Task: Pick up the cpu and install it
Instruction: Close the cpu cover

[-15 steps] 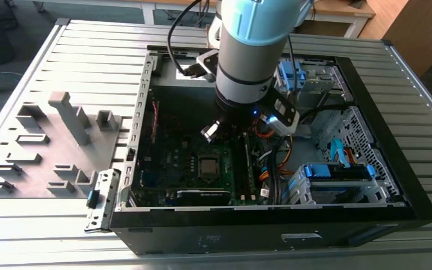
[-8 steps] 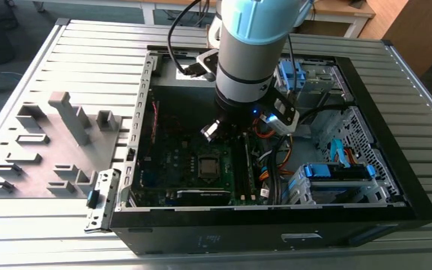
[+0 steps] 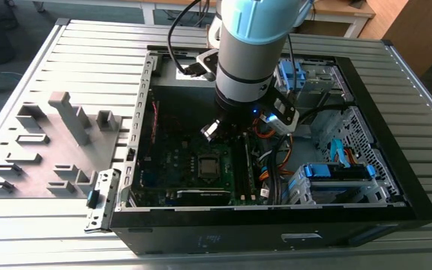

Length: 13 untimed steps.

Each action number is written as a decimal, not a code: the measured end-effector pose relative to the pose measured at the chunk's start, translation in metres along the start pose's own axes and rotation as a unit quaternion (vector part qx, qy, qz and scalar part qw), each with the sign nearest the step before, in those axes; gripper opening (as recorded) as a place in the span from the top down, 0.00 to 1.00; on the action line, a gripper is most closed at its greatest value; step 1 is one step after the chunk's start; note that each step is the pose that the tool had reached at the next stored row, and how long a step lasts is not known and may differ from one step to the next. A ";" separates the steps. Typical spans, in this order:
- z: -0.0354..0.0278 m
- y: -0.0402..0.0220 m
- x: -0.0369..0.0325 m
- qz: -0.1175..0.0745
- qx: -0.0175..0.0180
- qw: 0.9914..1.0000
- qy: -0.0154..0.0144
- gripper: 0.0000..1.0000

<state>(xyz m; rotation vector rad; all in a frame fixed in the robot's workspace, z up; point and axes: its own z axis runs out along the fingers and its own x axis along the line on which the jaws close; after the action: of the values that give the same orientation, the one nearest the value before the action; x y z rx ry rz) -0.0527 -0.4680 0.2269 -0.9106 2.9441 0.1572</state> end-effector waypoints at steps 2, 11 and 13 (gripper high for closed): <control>0.0000 0.0000 0.0000 0.000 0.000 1.000 0.000 0.89; -0.0001 0.0022 0.0031 0.000 0.000 1.000 0.000 0.89; 0.0000 0.0022 0.0032 0.000 0.000 1.000 0.000 0.89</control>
<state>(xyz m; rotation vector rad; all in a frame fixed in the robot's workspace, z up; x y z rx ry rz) -0.0566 -0.4680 0.2269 -0.9108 2.9441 0.1571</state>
